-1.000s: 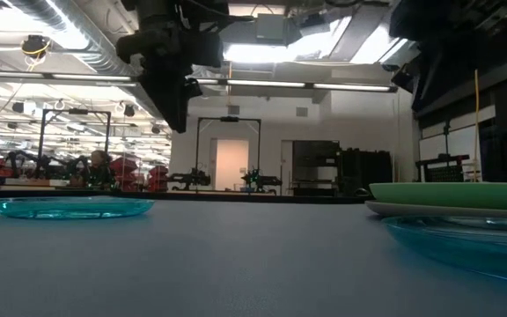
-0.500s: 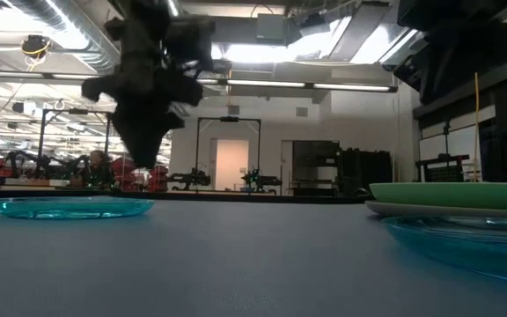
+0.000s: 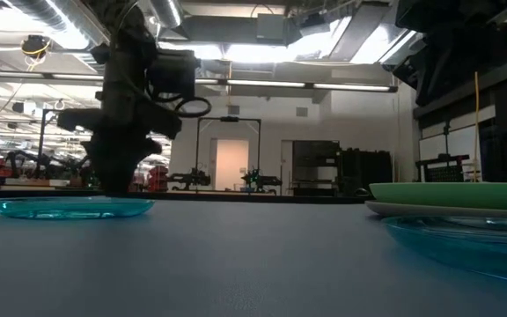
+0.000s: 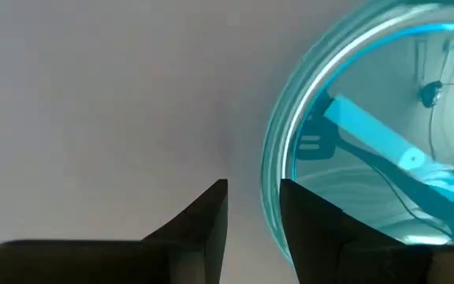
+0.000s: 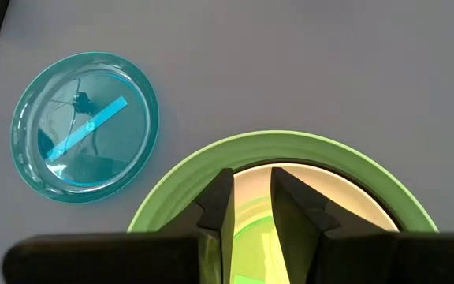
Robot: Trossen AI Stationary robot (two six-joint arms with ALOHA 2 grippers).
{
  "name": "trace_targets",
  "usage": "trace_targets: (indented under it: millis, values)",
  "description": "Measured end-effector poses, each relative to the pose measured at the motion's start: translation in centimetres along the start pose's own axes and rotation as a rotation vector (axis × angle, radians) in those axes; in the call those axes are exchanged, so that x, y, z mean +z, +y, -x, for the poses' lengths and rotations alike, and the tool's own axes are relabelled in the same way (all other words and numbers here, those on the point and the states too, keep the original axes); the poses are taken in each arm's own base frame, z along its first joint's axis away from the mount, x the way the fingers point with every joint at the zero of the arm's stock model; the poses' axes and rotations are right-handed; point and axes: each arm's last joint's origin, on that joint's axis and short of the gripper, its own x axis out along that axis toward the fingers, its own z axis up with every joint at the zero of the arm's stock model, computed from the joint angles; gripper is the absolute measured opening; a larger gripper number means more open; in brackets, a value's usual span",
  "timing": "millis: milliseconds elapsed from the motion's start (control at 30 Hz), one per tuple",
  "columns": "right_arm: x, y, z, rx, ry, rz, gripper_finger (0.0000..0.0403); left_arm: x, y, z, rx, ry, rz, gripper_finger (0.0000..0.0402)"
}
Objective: Stack plastic plates
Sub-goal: Stack the top blue plate on top of the green plate
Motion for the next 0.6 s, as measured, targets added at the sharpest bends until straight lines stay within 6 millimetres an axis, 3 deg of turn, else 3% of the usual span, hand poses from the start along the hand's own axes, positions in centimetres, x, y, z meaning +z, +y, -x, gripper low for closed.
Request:
trace_targets:
  millis: [600]
  values:
    - [0.0, 0.0, 0.0, 0.0, 0.0, 0.0, 0.0074, -1.4, -0.2, -1.7, -0.078, 0.002, 0.103, 0.011]
